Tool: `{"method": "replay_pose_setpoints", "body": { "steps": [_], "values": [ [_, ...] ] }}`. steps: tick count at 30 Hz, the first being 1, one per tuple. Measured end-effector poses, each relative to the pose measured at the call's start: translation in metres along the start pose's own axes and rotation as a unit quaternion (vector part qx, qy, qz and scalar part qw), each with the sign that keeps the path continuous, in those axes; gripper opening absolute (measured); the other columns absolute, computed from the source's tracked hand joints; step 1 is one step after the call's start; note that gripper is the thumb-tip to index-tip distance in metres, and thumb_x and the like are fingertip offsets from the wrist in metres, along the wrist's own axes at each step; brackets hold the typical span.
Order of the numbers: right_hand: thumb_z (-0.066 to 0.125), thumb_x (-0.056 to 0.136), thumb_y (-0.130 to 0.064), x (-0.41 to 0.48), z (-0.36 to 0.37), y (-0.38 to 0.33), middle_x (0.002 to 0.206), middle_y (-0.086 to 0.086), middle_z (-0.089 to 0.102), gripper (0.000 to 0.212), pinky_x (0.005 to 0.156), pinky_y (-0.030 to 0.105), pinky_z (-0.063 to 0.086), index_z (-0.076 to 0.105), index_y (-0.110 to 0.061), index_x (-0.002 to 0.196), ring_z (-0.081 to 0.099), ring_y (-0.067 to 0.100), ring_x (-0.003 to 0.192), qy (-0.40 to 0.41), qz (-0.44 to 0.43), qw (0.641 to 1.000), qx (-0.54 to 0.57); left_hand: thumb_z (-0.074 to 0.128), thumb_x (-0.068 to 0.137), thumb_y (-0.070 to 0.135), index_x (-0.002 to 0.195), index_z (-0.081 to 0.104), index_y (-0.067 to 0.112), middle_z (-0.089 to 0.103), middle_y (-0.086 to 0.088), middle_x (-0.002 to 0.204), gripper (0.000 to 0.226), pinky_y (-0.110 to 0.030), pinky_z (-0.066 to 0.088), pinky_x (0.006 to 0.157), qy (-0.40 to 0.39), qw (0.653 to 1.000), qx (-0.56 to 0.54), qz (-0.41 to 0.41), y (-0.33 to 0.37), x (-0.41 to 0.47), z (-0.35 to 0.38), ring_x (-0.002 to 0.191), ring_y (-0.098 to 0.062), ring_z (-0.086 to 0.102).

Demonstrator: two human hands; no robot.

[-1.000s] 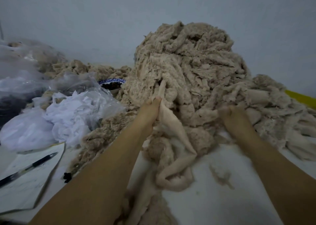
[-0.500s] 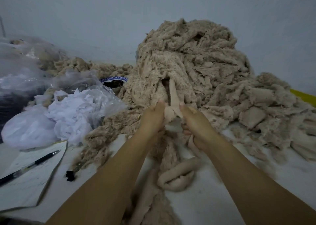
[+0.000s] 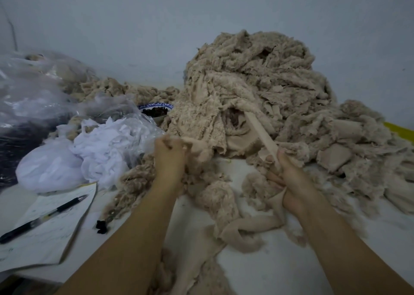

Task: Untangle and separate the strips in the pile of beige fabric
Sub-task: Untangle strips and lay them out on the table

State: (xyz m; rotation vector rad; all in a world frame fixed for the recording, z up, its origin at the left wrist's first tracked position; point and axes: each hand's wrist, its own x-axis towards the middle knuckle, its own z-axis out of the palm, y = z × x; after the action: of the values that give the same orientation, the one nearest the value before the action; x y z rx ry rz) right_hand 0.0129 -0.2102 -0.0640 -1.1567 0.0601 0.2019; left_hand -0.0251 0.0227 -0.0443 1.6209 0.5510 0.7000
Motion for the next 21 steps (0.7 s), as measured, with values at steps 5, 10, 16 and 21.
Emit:
{"method": "replay_pose_setpoints", "body": {
  "steps": [5,10,16,21],
  "values": [
    [0.043,0.103,-0.04,-0.006,0.008,-0.014,0.051,-0.006,0.043,0.034,0.036,0.016,0.035,0.059,-0.013,0.09,0.037,0.004,0.038,-0.05,0.033,0.991,0.123,0.043,0.103,0.04,0.103,0.063,0.023,0.063,0.006,0.101,0.027,-0.018,0.045,0.078,-0.261,0.927,0.167,0.213,0.003,-0.051,0.028,0.085,0.002,0.055],
    [0.051,0.102,-0.036,-0.013,0.007,-0.039,0.069,-0.001,0.067,0.036,0.051,0.021,0.054,0.071,-0.01,0.087,0.065,0.008,0.055,-0.022,0.024,0.991,0.128,0.04,0.104,0.044,0.066,0.054,0.016,0.06,-0.003,0.068,0.05,-0.036,0.048,0.068,-0.352,0.863,0.272,0.239,-0.031,-0.079,0.038,0.067,-0.02,0.057],
    [0.048,0.102,-0.04,-0.012,-0.001,-0.053,0.077,-0.001,0.076,0.054,0.053,0.022,0.056,0.081,-0.016,0.068,0.072,0.009,0.065,-0.043,-0.003,0.995,0.086,0.038,0.1,0.056,0.073,0.063,0.015,0.068,-0.002,0.074,0.055,-0.033,0.051,0.07,-0.336,0.852,0.36,0.178,-0.024,-0.051,0.015,0.07,-0.019,0.064],
    [0.052,0.101,-0.03,-0.02,0.025,-0.032,0.103,0.017,0.074,0.034,0.073,0.031,0.06,0.07,-0.002,0.11,0.074,0.022,0.091,-0.094,0.023,0.995,0.033,0.047,0.092,0.066,0.123,0.057,0.036,0.062,0.024,0.105,0.044,-0.026,0.052,0.083,-0.382,0.913,0.106,0.093,0.024,-0.063,0.044,0.098,0.006,0.061]
  ]
}}
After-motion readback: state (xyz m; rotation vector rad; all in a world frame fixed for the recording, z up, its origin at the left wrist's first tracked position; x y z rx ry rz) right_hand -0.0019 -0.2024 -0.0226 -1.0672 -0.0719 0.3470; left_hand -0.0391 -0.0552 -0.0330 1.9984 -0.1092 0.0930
